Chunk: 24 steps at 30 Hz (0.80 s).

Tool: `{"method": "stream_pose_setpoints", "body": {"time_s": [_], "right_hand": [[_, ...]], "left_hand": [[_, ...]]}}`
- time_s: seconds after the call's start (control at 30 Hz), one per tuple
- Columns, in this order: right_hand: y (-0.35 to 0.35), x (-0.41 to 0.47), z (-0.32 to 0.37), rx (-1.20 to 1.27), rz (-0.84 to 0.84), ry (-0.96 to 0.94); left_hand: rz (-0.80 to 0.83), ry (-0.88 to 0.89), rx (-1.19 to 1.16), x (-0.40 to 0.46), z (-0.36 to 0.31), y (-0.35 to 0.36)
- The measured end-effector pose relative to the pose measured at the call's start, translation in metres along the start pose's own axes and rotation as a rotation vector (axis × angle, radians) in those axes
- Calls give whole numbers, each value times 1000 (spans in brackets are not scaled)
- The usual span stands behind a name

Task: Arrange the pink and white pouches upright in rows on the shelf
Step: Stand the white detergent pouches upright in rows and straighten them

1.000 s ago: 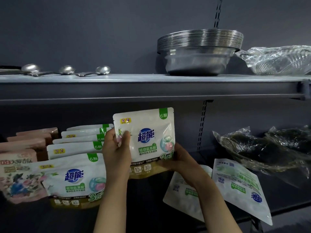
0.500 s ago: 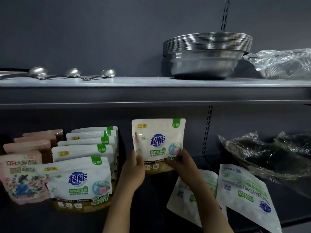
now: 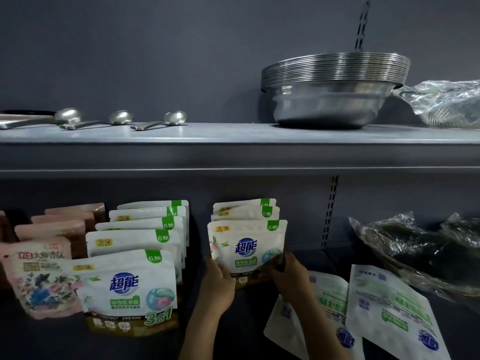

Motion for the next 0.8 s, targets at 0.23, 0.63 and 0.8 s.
{"method": "stream_pose_setpoints", "body": {"time_s": [0.23,0.63,0.8], "right_hand": [[7,2,-3,32,23,12],[4,9,-2,-26,50,-15],[-7,4,-7,-69,29,0]], "left_hand": [[-16,35,-29,1,-2,4],[-55,27,-33,4,0,0],[-107,-15,67,2,0,-2]]}}
Point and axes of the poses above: each hand's wrist, its own x-axis towards the middle knuckle, its own y-axis out of the palm, z = x × y, the point moved 4 cm from there along x, towards the middle knuckle, and after that the axes turned 13 degrees about -x, right-handed, at the moved point
